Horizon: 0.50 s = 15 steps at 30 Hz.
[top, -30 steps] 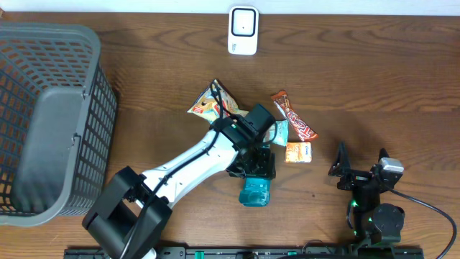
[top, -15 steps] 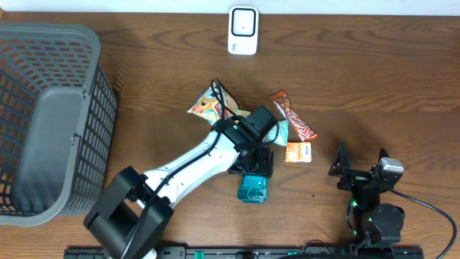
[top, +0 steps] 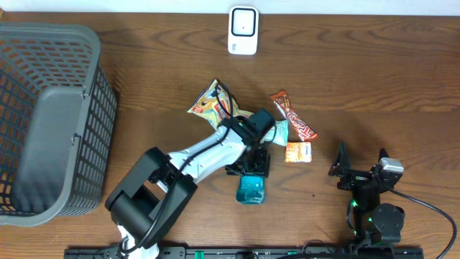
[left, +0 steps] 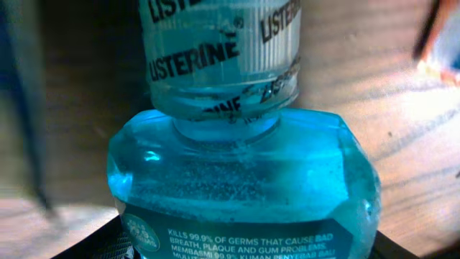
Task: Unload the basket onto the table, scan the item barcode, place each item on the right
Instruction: 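Lift the Listerine bottle out and carry it to the table center, then release the bottle beside the packs and retract the left arm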
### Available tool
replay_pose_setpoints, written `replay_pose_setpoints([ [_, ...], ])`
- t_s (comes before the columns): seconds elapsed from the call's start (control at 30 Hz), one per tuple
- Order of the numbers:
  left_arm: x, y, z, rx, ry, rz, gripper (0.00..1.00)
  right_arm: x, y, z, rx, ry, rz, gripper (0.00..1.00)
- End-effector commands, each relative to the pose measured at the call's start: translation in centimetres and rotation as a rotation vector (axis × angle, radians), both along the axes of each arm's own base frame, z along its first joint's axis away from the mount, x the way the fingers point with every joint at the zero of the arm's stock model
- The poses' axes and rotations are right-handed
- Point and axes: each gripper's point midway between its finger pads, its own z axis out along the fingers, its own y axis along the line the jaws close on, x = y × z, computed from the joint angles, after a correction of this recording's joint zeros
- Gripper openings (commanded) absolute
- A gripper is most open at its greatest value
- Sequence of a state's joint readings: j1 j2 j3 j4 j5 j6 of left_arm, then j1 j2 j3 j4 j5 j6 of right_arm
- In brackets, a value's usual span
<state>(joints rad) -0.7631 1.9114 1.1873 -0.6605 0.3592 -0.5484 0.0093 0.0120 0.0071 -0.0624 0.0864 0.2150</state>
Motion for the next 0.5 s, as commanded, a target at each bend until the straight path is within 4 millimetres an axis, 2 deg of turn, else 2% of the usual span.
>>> replay_pose_setpoints([
  [0.0, 2.4, 2.7, -0.8, 0.071, -0.045, 0.066, 0.29, 0.0, -0.2, 0.0, -0.014, -0.001, -0.012, 0.99],
  [0.1, 4.6, 3.8, -0.8, 0.074, -0.089, 0.12, 0.29, 0.0, -0.2, 0.0, -0.014, -0.001, -0.012, 0.99],
  [0.3, 9.7, 4.3, -0.1, -0.018, -0.198, 0.242, 0.29, 0.0, -0.2, 0.0, -0.014, -0.001, -0.012, 0.99],
  [0.37, 10.2, 4.4, 0.0, -0.026, -0.188, 0.315, 0.29, 0.0, -0.2, 0.0, -0.014, 0.0, -0.012, 0.99],
  [0.47, 10.2, 4.0, 0.1, -0.033, -0.155, 0.431, 0.5, 0.0, -0.2, 0.0, -0.014, -0.001, -0.012, 0.99],
])
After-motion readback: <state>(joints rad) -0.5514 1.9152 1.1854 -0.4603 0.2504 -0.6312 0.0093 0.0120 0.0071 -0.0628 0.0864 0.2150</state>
